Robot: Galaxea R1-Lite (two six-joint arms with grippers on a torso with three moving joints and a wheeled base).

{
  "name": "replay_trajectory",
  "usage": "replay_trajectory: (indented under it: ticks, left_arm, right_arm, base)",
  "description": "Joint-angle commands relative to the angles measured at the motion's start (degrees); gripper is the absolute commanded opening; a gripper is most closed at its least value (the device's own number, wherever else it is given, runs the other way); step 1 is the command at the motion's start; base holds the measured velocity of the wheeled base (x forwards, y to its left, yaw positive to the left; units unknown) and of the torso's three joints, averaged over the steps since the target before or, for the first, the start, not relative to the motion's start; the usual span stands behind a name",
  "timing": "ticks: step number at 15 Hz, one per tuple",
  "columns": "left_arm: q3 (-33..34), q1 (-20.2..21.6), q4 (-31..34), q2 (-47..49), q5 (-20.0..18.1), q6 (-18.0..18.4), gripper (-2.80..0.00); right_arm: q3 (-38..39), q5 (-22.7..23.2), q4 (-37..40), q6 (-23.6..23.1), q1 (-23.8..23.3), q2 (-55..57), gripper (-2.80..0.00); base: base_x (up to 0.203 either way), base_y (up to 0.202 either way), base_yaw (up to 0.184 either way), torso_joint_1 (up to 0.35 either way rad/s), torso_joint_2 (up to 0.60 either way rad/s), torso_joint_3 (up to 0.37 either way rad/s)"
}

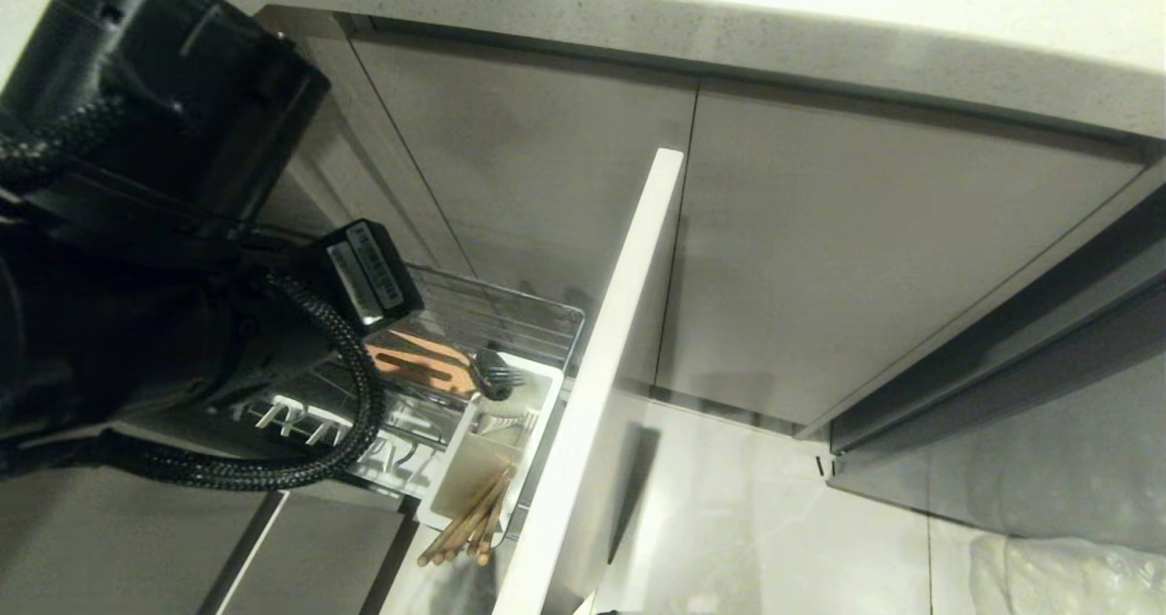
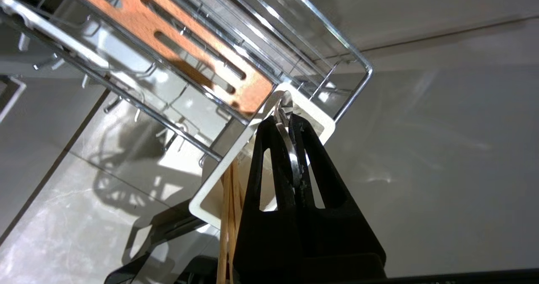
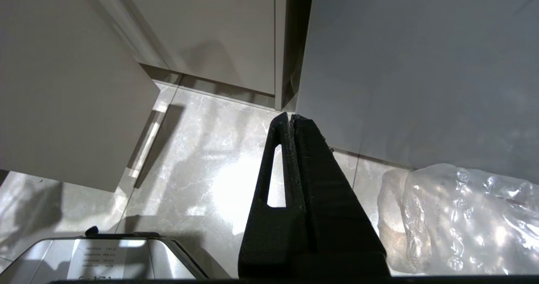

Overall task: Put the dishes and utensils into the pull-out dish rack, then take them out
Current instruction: Take the spoon out of the cupboard

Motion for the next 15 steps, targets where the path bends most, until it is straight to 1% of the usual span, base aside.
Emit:
replay_trajectory:
  ticks: [1, 3, 5, 10, 13, 15]
  left_arm:
    - [-0.26, -0.07, 0.20, -0.99, 0.57, -0.08, -2.80]
    - [-0.49, -0.30, 0.11, -1.41, 1.48, 0.27, -2.80]
    - [-1.21, -0.78, 0.12, -2.20, 1.48, 0.37, -2.80]
    - [-2.54, -0.94, 0.11, -5.05, 1.55, 2.30, -2.80]
    - [-3.04, -0.96, 0.24, -6.63, 1.66, 2.46, -2.80]
    - [-3.63, -1.04, 0.70, -8.48, 1.78, 4.08, -2.80]
  right_arm:
    - [0.00, 0.00, 0.00, 0.02, 0.00, 0.05, -2.80]
    - [0.00, 0.00, 0.00, 0.02, 0.00, 0.05, -2.80]
    - [0.00, 0.00, 0.00, 0.02, 0.00, 0.05, -2.80]
    - [0.00, 0.00, 0.00, 0.02, 0.00, 0.05, -2.80]
    - [0.00, 0.00, 0.00, 0.02, 0.00, 0.05, -2.80]
    - [0.00, 0.00, 0.00, 0.02, 0.00, 0.05, -2.80]
  base:
    - [0.000, 0.000, 0.000, 0.000, 0.00, 0.000]
    - [0.000, 0.000, 0.000, 0.000, 0.00, 0.000]
    - [0.000, 0.000, 0.000, 0.000, 0.00, 0.000]
    - [0.000, 0.000, 0.000, 0.000, 0.00, 0.000]
    - [0.000, 0.000, 0.000, 0.000, 0.00, 0.000]
    - [0.000, 0.000, 0.000, 0.000, 0.00, 0.000]
